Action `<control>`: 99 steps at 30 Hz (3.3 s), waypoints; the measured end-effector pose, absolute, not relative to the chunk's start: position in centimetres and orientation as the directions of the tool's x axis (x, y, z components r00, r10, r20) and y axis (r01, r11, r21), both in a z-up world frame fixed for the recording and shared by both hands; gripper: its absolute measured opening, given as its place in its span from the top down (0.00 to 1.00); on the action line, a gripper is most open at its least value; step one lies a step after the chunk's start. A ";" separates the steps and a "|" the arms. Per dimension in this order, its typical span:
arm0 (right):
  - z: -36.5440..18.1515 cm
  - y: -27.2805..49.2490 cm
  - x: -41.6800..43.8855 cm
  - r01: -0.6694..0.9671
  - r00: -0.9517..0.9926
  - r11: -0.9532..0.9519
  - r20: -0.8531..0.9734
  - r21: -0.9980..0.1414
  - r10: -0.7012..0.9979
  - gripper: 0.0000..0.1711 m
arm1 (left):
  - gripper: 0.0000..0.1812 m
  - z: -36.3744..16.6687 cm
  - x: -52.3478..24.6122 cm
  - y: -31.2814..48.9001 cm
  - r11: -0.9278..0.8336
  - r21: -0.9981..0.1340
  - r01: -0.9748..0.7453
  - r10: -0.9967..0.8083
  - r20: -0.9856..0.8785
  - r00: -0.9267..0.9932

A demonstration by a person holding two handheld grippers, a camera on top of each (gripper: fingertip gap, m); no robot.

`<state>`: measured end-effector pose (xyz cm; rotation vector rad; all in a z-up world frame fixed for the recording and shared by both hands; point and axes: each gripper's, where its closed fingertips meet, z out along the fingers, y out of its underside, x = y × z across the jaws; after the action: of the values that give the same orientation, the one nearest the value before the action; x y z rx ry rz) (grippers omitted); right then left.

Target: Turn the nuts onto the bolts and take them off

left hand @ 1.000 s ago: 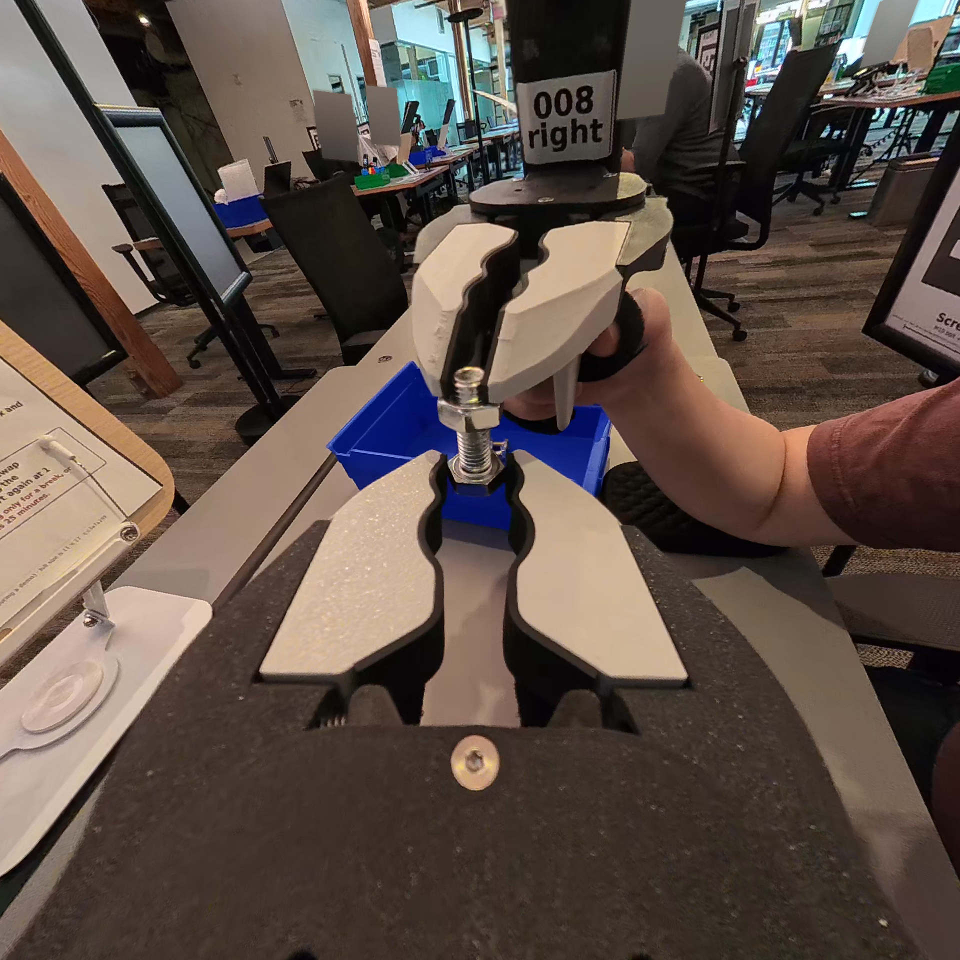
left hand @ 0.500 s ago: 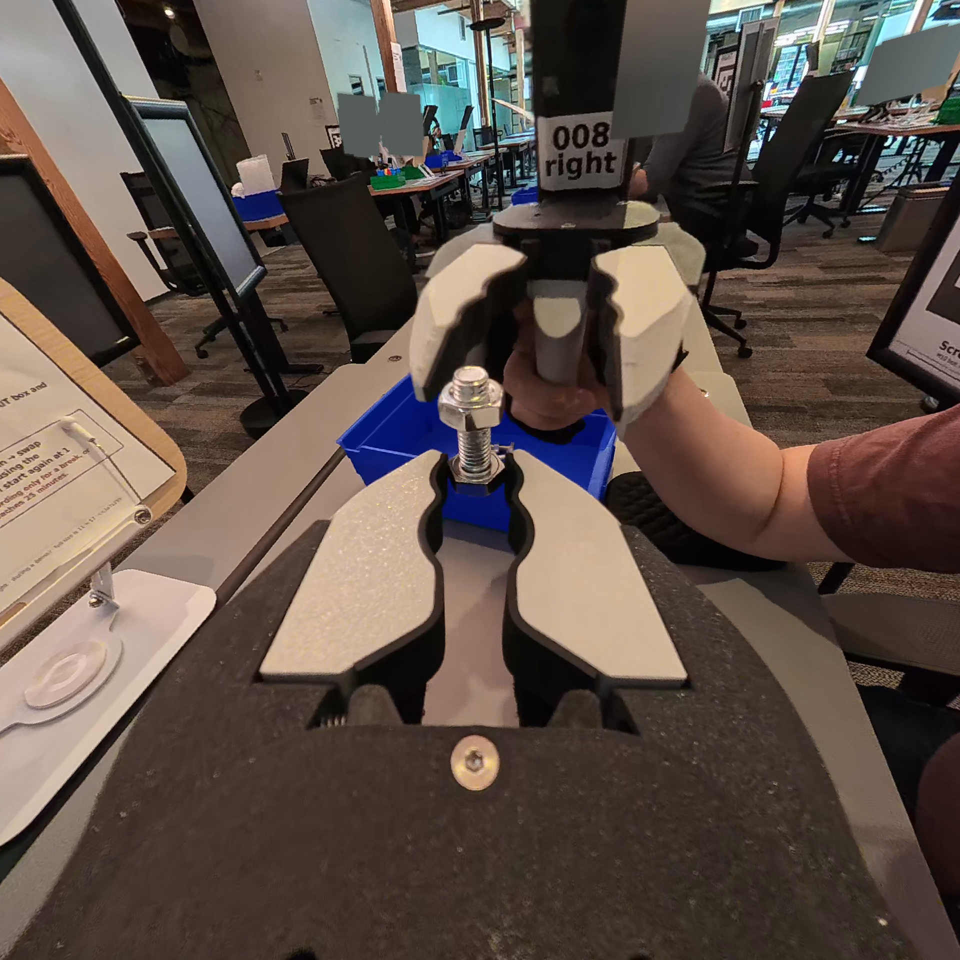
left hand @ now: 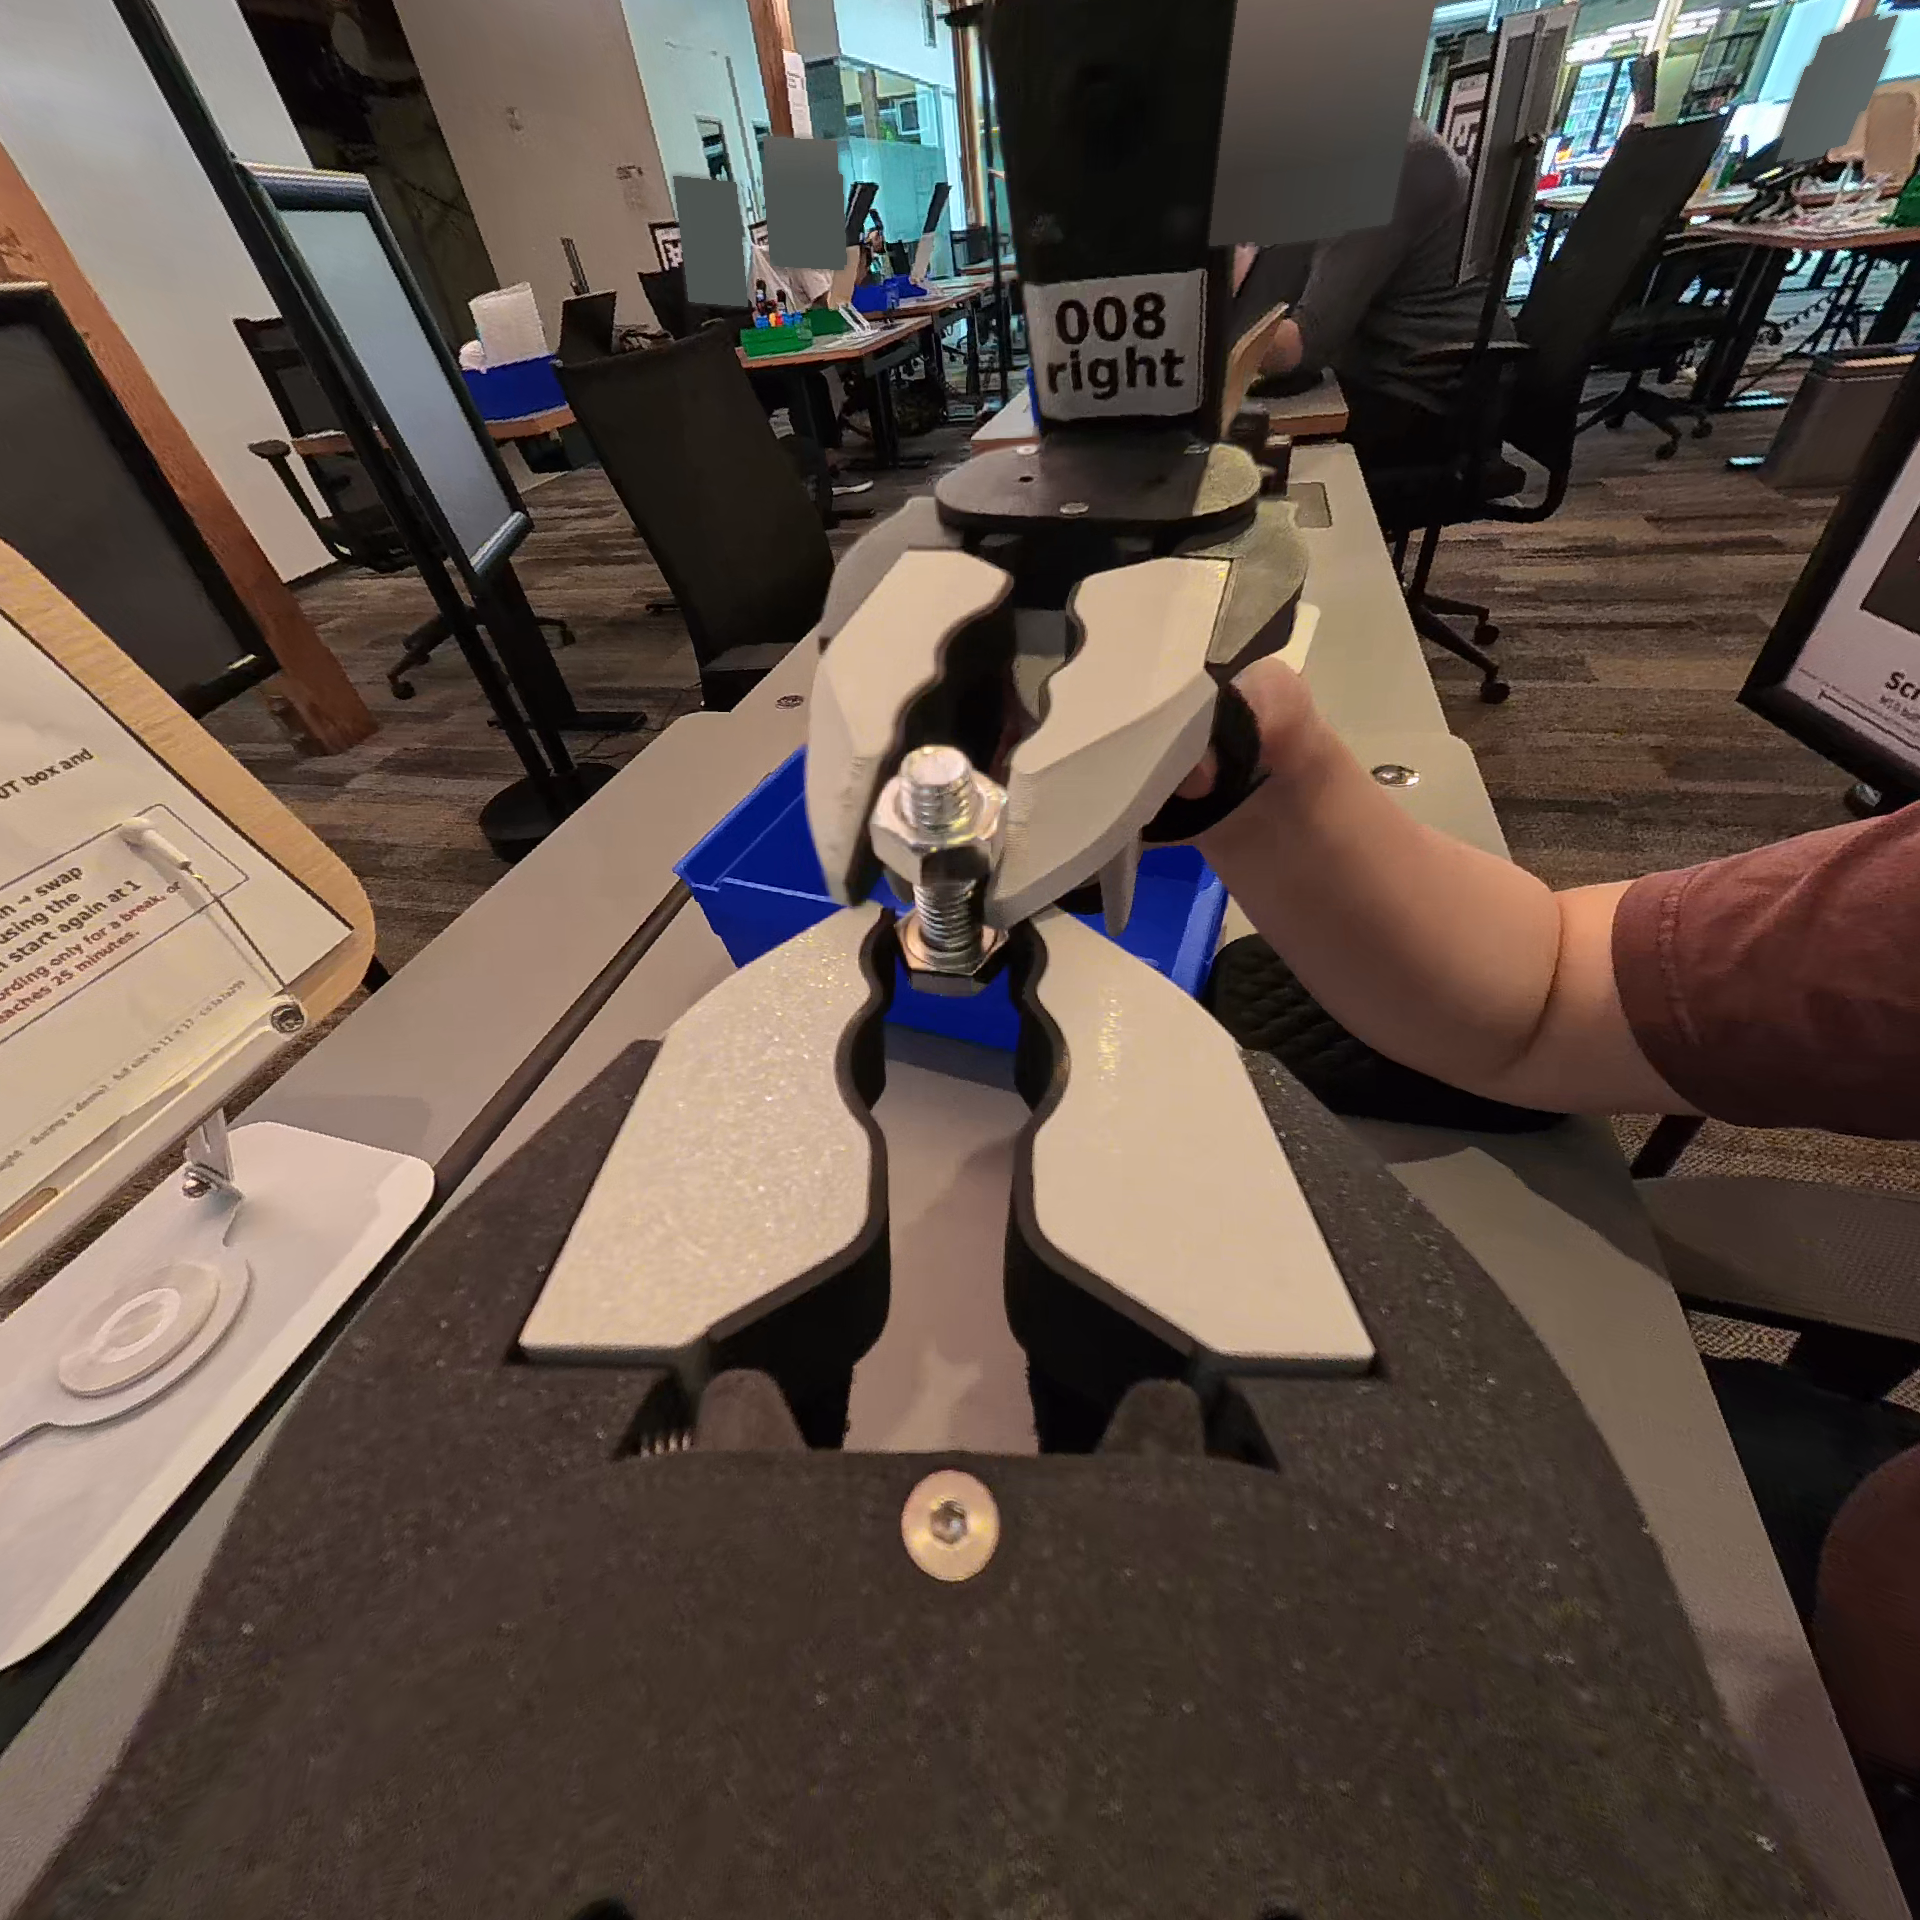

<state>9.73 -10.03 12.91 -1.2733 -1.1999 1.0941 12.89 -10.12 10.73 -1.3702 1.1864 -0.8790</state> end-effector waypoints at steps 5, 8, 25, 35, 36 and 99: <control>12.9 -10.3 9.7 0.059 0.068 0.062 0.066 -0.996 0.995 0.94 | 0.89 10.6 12.9 -10.2 0.056 -0.981 -0.185 -0.971 -0.097 0.218; 13.6 -10.1 10.7 0.047 0.085 0.054 0.058 -0.997 0.995 0.94 | 0.86 11.0 12.7 -10.1 0.054 -0.985 -0.162 -0.968 -0.091 0.234; -10.7 -1.8 36.7 0.352 0.886 -0.915 -0.245 -0.198 0.394 0.94 | 0.78 9.4 11.3 -9.1 -0.040 -0.957 -0.286 -0.963 -0.039 0.266; -15.6 -1.7 37.1 0.343 0.927 -0.939 -0.165 0.017 0.336 0.93 | 0.78 12.2 6.6 -7.3 -0.042 -0.971 -0.234 -0.909 -0.060 0.413; -15.6 -1.9 37.1 0.341 0.928 -0.940 -0.171 0.030 0.331 0.93 | 0.78 12.5 5.9 -7.4 -0.057 -0.972 -0.227 -0.907 -0.045 0.418; -13.7 -1.1 34.8 0.256 0.960 -0.967 -0.121 0.005 0.254 0.93 | 0.83 -12.1 -8.3 -1.7 -0.881 -0.077 -0.467 -0.452 -0.151 0.879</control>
<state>34.81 -1.13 -13.73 -3.1297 -0.4069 0.1886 -8.34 -1.70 -12.05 -2.9374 0.7208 0.1952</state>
